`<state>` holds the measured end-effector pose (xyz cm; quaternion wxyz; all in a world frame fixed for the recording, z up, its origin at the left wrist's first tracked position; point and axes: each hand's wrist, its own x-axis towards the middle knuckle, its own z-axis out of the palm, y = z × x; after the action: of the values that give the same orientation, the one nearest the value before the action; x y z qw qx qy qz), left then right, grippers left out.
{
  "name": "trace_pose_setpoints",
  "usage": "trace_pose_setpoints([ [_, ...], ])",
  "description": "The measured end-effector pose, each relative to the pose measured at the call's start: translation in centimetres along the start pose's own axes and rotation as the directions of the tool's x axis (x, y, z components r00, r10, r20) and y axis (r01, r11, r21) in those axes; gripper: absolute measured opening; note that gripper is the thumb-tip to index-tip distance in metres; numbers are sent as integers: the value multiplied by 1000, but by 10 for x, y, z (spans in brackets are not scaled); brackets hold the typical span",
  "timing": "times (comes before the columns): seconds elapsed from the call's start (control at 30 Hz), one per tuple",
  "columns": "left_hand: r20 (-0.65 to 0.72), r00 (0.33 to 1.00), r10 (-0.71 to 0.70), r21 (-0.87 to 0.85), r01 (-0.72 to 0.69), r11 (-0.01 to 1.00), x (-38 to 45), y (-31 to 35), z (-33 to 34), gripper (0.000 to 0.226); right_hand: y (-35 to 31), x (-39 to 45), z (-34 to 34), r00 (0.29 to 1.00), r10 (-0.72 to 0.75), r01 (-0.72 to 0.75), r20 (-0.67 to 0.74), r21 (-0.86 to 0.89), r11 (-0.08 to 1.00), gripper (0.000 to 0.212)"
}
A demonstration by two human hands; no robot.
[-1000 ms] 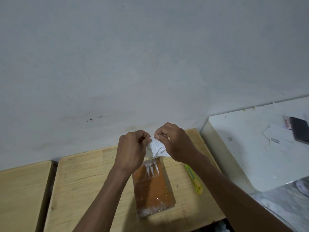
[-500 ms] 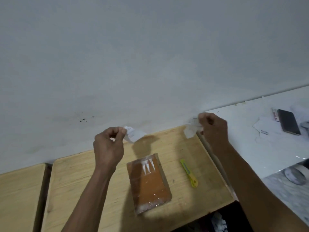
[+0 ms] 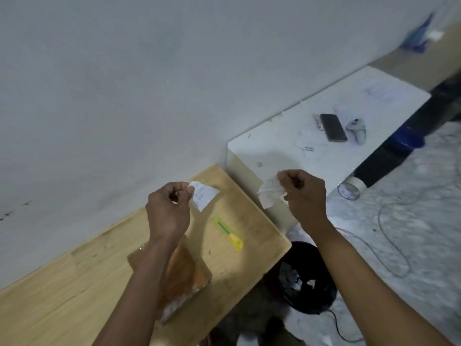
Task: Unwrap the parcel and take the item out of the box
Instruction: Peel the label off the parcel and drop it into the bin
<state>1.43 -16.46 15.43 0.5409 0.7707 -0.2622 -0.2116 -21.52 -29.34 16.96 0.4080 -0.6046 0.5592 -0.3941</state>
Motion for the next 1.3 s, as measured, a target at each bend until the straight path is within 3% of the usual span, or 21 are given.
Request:
trace_pose_setpoints([
  [0.33,282,957,69,80,-96,992,-78,41,164,17,97,-6,-172,946,202,-210,-253,-5,978,11],
  [0.6,398,912,-98,281,-20,960,-199,9,301,24,225,-35,-257,883,379,-435,-275,-183,882,21],
  [0.73,430,880,-203,368,34,929,-242,-33,349,22,281,-41,-261,859,457,-508,-232,-263,820,27],
  [0.83,470,851,-235,449,-2,894,-255,-69,380,12,319,-33,-252,836,505,-549,-217,-311,776,23],
  [1.03,490,842,-226,525,-78,847,-242,-138,439,8,395,-3,-219,836,512,-546,-198,-392,741,25],
  [1.2,550,788,-277,507,-51,861,-222,-180,470,3,440,17,-190,820,560,-555,-122,-410,724,30],
  [1.3,580,754,-308,520,-51,853,-217,-191,473,20,451,20,-182,808,582,-556,-93,-449,699,36],
])
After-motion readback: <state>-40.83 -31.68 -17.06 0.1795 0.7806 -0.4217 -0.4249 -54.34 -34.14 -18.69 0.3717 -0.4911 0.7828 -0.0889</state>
